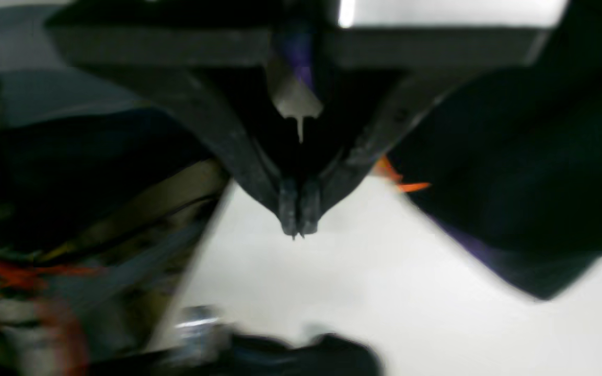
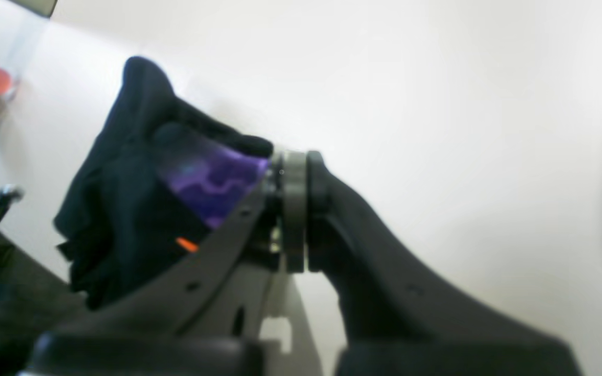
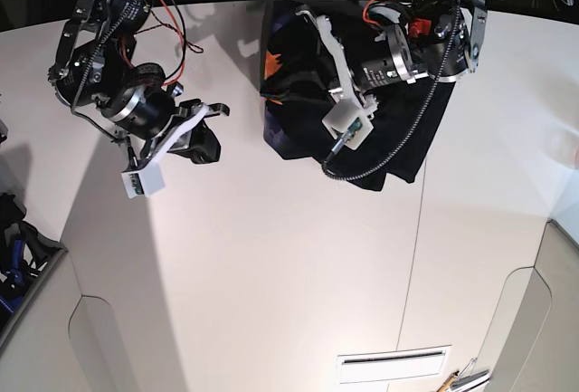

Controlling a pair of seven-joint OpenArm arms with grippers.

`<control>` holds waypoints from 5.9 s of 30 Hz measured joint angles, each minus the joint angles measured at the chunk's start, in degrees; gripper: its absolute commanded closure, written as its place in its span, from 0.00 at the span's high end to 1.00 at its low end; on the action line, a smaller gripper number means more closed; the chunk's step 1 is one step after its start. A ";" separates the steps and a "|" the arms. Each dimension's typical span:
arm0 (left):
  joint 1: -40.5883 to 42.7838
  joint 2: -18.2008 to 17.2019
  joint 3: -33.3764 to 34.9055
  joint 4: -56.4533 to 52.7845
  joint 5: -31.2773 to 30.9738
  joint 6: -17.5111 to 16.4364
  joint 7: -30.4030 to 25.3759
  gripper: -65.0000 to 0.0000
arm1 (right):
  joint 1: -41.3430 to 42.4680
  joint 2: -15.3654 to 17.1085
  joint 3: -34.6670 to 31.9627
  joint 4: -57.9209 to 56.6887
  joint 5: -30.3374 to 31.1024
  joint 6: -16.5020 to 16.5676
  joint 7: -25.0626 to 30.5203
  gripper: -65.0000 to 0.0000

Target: Fold the T-shirt properly

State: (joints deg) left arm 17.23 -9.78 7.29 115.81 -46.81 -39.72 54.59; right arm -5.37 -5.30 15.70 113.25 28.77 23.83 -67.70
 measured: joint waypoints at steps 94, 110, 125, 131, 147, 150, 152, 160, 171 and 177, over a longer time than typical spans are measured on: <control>5.95 -2.29 -40.46 10.78 3.69 11.82 -1.57 0.00 | 5.70 8.94 24.87 -18.99 -7.76 -6.40 11.26 0.00; 10.29 -3.96 -45.13 10.78 2.19 11.65 -1.90 0.00 | -4.61 9.44 24.11 11.23 5.11 0.92 7.52 0.00; 35.89 -4.33 -58.25 10.80 -14.45 6.01 8.39 0.00 | -40.63 22.16 23.93 18.80 12.00 1.95 3.80 0.00; 47.17 -9.05 -58.21 10.78 -19.10 4.33 12.17 0.00 | -53.24 28.55 21.57 18.51 11.93 1.81 3.85 0.00; 54.07 -25.46 -31.45 -28.22 -11.61 0.52 -15.21 0.00 | -56.46 36.68 -10.56 -17.29 0.46 5.95 20.52 0.00; 47.12 -25.57 -22.64 -36.11 -6.47 0.42 -24.28 0.00 | -49.46 36.52 -17.05 -29.53 -1.81 5.81 29.24 0.00; 41.86 -25.31 -17.22 -40.50 -2.78 0.24 -29.16 0.00 | -44.06 36.15 -21.51 -37.59 -3.96 5.81 33.22 0.00; 21.24 -18.16 -4.81 -58.05 14.86 0.11 -38.95 0.00 | -21.68 27.47 -33.27 -66.95 -10.12 5.88 45.05 0.00; 3.43 -6.19 -3.06 -75.12 29.44 12.70 -45.29 0.00 | -4.83 14.58 -33.99 -86.40 -10.64 -13.05 55.52 0.00; -0.11 -4.46 -3.13 -75.87 33.48 17.68 -46.73 0.00 | -3.23 9.14 -33.99 -86.93 -10.62 -19.37 56.26 0.00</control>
State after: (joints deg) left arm 17.12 -14.24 4.16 39.94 -13.32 -22.04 7.86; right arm -8.60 3.84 -18.28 26.33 18.15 4.47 -11.44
